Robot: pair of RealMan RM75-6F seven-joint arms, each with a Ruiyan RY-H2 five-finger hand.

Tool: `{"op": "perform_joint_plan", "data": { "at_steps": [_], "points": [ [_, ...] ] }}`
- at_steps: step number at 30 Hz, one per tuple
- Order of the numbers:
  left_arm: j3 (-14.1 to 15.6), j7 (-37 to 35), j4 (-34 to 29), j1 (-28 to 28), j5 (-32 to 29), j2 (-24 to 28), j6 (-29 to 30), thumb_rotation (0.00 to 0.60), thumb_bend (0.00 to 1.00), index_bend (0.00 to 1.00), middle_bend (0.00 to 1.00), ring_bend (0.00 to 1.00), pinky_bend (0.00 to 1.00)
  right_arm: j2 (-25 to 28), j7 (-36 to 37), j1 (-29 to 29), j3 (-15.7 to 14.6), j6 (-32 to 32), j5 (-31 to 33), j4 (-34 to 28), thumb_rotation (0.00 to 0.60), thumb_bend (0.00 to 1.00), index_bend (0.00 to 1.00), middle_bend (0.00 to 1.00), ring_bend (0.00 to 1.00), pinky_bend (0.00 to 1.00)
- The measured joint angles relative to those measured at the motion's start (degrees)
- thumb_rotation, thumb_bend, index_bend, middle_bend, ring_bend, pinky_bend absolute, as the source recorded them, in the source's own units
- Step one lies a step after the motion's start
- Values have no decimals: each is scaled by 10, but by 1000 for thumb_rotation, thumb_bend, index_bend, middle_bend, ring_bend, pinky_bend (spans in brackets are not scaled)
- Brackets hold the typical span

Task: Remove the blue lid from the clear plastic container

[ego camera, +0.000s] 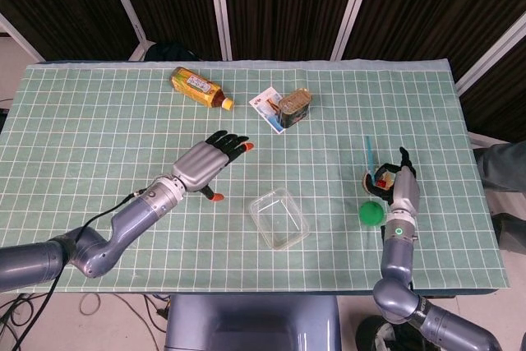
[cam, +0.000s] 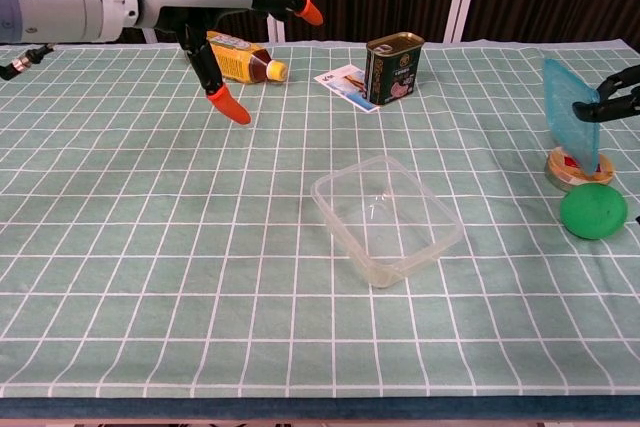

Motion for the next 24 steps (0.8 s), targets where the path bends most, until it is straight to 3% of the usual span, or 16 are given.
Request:
{"op": "perform_joint_plan", "data": {
  "at_steps": [9, 16, 24],
  "points": [
    [6, -2, -34, 29, 11, 35, 21, 600, 0, 0, 0, 0, 0, 26, -26, 5, 8, 2, 37, 1, 600, 177, 0, 0, 0, 0],
    [10, -5, -55, 48, 19, 53, 36, 600, 0, 0, 0, 0, 0, 54, -30, -8, -12, -5, 40, -35, 600, 152, 0, 0, 0, 0],
    [18, -6, -96, 80, 31, 84, 67, 600, 0, 0, 0, 0, 0, 92, -19, -31, -37, 2, -3, -86, 600, 151, 0, 0, 0, 0]
  ]
}}
